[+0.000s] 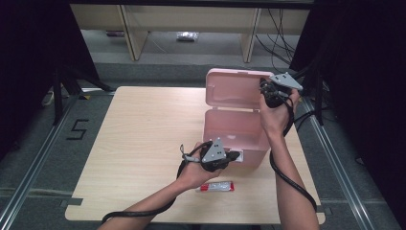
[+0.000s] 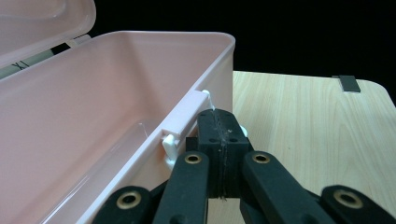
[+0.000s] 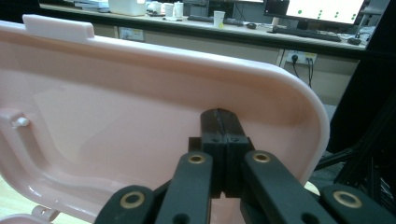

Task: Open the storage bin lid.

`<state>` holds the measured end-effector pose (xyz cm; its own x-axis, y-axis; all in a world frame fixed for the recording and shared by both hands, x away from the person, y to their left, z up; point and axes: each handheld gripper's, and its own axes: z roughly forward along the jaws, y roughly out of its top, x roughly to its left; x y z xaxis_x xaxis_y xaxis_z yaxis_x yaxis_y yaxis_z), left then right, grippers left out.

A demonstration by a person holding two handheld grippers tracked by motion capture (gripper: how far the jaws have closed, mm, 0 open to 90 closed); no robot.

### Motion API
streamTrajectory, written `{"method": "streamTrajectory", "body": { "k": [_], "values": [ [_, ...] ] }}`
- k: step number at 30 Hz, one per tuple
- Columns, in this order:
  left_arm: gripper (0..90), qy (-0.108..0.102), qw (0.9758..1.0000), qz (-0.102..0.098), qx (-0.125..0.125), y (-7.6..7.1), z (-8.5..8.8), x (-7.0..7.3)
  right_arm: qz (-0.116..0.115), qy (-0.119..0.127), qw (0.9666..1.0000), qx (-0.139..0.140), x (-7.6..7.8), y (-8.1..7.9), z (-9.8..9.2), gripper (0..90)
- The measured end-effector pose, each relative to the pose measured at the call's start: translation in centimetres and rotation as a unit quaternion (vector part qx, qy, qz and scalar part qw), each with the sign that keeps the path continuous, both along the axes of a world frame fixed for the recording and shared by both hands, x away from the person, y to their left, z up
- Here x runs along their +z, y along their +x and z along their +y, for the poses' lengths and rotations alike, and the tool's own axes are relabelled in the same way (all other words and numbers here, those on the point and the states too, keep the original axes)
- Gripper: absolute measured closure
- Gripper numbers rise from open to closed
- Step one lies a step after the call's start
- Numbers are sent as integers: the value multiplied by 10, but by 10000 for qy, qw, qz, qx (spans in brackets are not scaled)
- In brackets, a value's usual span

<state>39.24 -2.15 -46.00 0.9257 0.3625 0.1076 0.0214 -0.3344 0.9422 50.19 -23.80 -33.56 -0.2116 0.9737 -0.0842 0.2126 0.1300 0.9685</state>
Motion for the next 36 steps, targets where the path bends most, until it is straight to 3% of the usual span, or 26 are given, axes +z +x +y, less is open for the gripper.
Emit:
{"method": "streamTrajectory", "body": {
  "k": [19,23,26,36],
  "values": [
    [894,8,10000,4,-5,0,0,0,109,51,9999,-69,-2,12,1,900],
    [893,22,10000,4,-9,0,0,1,95,-50,9999,-50,-3,15,-1,900],
    [893,22,10000,4,-12,0,0,1,212,45,9997,-89,-3,15,1,900],
    [894,35,10000,10,-20,0,0,1,221,-55,9997,-48,-8,23,-1,900]
  ]
}}
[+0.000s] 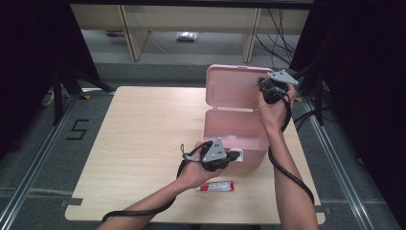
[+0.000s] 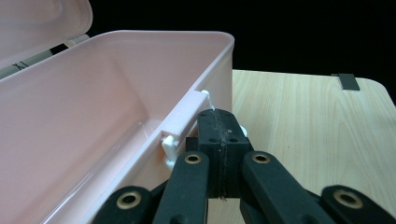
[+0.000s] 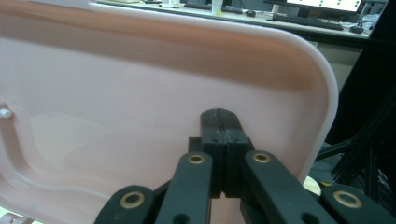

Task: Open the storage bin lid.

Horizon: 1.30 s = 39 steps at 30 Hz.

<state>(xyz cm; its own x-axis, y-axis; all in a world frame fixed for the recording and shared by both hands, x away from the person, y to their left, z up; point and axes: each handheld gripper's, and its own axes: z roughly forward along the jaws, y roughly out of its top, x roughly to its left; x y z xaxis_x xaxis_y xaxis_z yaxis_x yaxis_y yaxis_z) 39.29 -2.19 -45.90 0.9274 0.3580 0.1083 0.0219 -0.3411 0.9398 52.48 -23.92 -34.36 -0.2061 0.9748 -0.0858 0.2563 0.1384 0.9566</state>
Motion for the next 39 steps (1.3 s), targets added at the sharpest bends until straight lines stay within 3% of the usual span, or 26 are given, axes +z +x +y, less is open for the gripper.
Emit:
{"method": "streamTrajectory", "body": {
  "k": [17,23,24,27,30,32,39],
  "values": [
    [893,10,10000,5,-5,0,0,0,201,35,9997,-102,-4,7,3,900],
    [893,8,10000,20,-8,0,0,0,297,-16,9995,-110,-8,11,2,900],
    [893,9,10000,24,-8,0,0,0,299,-116,9995,-80,-9,12,0,900],
    [894,14,10000,25,-10,0,0,0,432,23,9990,-129,-10,13,2,900],
    [893,10,10000,25,-7,0,0,0,425,-84,9990,-102,-11,15,0,900],
    [893,16,10000,23,-9,0,0,0,523,14,9985,-143,-11,15,1,900],
    [893,27,10000,23,-16,0,0,1,562,-66,9983,-129,-15,19,0,900]
  ]
}}
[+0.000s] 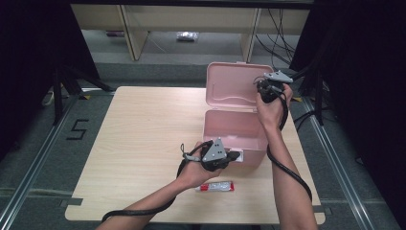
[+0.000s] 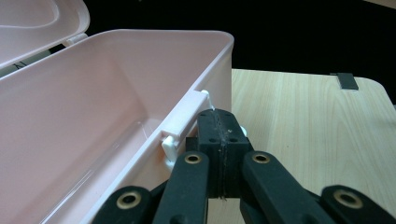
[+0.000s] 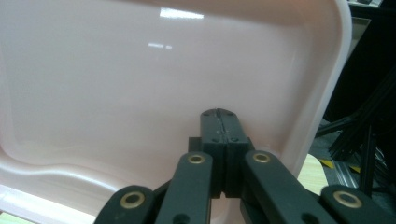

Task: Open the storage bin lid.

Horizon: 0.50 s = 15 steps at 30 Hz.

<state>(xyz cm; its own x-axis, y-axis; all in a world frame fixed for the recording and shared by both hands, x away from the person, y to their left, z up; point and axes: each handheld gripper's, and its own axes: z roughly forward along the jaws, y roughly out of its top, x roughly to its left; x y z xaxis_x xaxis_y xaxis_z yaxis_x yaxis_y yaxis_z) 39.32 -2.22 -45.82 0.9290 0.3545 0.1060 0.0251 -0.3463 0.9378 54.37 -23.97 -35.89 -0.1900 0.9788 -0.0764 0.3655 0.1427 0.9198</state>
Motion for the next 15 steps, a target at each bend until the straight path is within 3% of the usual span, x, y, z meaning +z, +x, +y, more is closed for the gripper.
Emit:
{"method": "streamTrajectory", "body": {
  "k": [7,15],
  "values": [
    [893,-1,10000,0,-5,0,0,0,151,57,9998,-78,-3,2,2,900],
    [893,12,10000,-12,-14,0,0,0,311,-85,9994,-92,-10,9,2,900]
  ]
}}
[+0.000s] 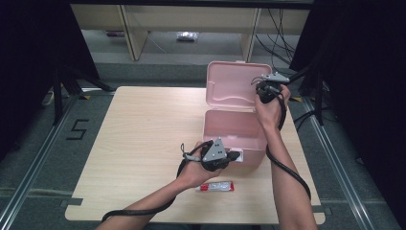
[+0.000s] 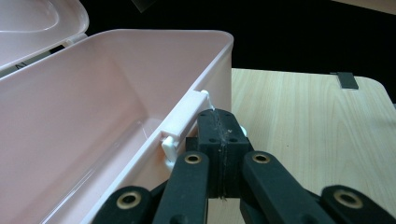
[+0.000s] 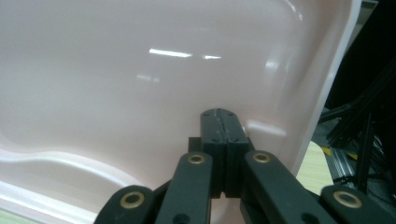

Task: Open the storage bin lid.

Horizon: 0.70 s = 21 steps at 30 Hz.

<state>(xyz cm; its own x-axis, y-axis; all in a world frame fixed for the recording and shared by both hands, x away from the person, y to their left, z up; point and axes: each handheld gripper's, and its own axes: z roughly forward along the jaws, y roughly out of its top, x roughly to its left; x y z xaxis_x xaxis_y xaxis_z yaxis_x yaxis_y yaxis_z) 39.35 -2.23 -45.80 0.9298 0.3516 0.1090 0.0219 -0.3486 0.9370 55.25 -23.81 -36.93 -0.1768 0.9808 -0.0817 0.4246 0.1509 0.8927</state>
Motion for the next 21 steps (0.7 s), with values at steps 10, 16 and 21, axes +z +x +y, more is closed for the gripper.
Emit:
{"method": "streamTrajectory", "body": {
  "k": [10,16,21],
  "values": [
    [893,7,10000,18,-7,0,0,0,314,27,9995,65,-5,3,-2,900],
    [893,16,10000,17,-8,0,-1,0,475,102,9987,182,-4,-1,-3,900],
    [894,22,10000,22,0,0,-1,1,505,128,9981,337,0,-8,-5,900]
  ]
}}
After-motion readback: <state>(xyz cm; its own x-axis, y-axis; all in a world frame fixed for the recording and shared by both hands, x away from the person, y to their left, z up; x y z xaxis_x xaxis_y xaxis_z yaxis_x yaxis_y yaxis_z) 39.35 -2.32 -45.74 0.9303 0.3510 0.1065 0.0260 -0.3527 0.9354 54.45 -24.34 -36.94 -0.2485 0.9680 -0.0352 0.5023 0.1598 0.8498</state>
